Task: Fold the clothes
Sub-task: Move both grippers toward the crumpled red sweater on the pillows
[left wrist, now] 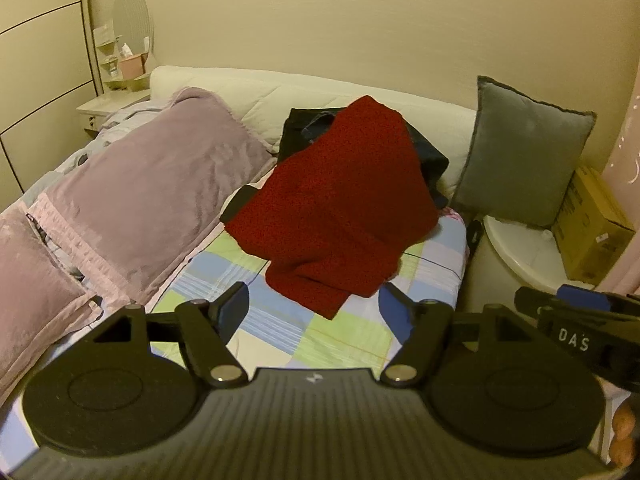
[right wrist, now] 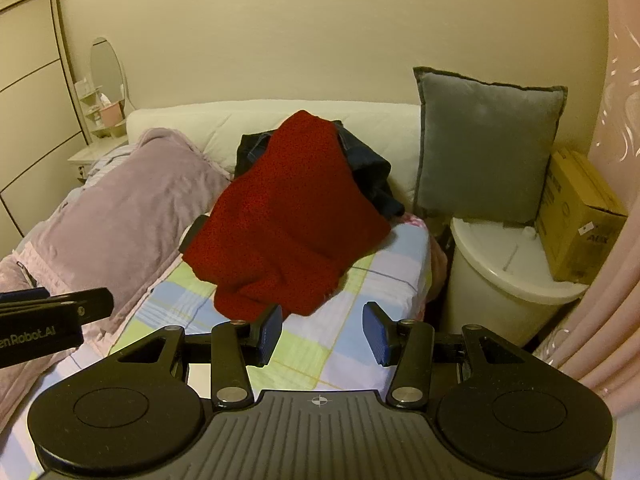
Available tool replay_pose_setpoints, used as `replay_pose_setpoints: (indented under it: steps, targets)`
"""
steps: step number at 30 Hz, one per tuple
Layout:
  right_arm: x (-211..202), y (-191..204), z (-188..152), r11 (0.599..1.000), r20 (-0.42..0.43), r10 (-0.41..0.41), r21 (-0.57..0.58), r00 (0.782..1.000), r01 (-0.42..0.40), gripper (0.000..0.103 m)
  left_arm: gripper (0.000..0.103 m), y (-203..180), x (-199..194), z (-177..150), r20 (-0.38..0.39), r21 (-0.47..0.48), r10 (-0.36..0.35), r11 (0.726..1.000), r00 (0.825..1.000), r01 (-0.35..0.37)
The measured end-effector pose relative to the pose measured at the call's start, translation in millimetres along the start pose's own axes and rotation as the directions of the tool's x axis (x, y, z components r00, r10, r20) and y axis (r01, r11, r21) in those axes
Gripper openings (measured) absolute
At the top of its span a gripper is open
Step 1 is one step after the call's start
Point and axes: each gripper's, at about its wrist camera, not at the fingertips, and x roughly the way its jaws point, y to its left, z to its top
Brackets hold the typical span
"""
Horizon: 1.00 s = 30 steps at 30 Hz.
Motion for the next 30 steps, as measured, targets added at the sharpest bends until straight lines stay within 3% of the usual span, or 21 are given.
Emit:
replay_pose_setpoints:
  steps: [16, 30]
  targets:
    - [8.6, 10.0, 16.8, 1.000, -0.016, -0.016, -0.011, 1.000, 0.016, 0.049, 0.069, 38.6, 4.9, 0.7, -0.024, -0.036, -0.013, 0.999, 1.000, 0.012]
    - [8.9, 9.9, 13.1, 1.000, -0.016, -0.024, 0.001, 1.000, 0.024, 0.049, 0.069, 31.7, 11.2, 7.0, -0.023, -0.007, 0.010, 1.000, 1.000, -0.011]
